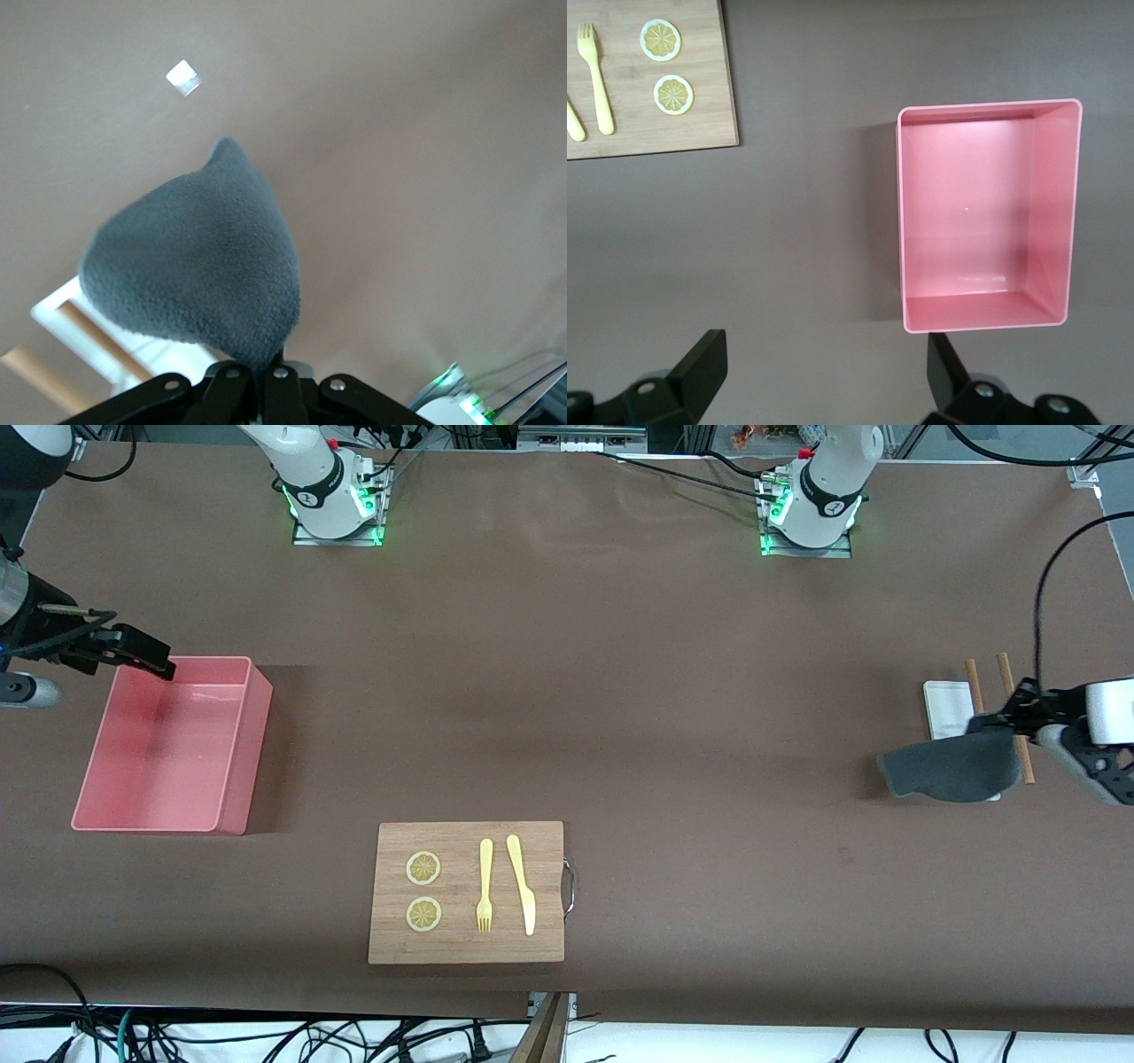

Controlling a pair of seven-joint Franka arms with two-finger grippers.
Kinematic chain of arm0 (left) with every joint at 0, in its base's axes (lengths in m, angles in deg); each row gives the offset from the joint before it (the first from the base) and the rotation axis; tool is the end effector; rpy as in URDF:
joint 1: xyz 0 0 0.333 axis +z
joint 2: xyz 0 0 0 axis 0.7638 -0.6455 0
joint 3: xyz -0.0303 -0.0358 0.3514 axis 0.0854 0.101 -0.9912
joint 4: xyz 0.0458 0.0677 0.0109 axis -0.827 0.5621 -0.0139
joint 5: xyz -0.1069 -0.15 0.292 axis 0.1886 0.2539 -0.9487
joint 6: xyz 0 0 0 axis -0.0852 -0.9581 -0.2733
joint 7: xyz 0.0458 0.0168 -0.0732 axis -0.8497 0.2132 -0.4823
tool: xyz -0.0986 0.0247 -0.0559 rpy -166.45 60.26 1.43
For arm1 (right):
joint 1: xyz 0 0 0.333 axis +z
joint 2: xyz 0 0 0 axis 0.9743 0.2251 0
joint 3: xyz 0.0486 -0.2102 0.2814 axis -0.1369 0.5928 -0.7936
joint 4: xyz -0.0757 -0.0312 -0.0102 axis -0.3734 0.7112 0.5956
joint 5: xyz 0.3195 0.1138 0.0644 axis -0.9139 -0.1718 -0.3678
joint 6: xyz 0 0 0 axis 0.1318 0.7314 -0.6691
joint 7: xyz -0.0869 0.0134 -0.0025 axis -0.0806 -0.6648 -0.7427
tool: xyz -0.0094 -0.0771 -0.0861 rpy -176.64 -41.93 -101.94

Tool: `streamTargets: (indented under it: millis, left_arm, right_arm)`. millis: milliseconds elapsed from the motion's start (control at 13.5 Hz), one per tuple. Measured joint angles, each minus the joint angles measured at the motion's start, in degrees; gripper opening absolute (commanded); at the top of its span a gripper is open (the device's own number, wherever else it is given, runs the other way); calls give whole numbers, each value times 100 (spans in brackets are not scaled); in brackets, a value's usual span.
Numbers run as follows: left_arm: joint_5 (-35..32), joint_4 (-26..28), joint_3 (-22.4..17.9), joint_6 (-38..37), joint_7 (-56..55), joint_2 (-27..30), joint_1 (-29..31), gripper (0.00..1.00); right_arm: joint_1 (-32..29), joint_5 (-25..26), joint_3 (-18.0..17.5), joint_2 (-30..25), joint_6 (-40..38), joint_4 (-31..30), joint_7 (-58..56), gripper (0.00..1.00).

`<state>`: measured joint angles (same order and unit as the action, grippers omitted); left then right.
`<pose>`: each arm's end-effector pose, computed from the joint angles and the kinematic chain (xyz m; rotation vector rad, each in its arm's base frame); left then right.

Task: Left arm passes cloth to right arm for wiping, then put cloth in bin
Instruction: 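Lift the cloth off the holder with the left gripper while the right gripper advances, then carry the cloth to the right gripper and grasp it with the right gripper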

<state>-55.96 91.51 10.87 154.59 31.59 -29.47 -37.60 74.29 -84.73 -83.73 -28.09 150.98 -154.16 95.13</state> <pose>0.5986 0.0729 0.5041 2.7419 -0.8451 -0.3090 0.5573 0.0196 0.6200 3.1299 -0.1004 -0.0933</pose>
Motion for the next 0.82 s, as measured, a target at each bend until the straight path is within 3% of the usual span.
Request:
streamTargets:
  millis: [297, 445, 668, 816]
  left_arm:
    - [639, 12, 1036, -4, -2050, 16, -131, 0]
    - [1126, 32, 1373, 230, -2644, -20, -286, 0]
    - [1760, 83, 1462, 1077, -2836, -228, -947, 0]
    - [2140, 86, 1478, 1667, -2899, -342, -1534, 0]
  right_arm:
    - [3, -92, -6, 508, 303, -159, 10, 100]
    - [6, -692, -10, 782, 568, -174, 273, 100]
    - [12, -1769, -35, 1237, 1004, -198, 1226, 100]
    - [26, -2206, -195, 1560, 1341, -209, 1810, 100]
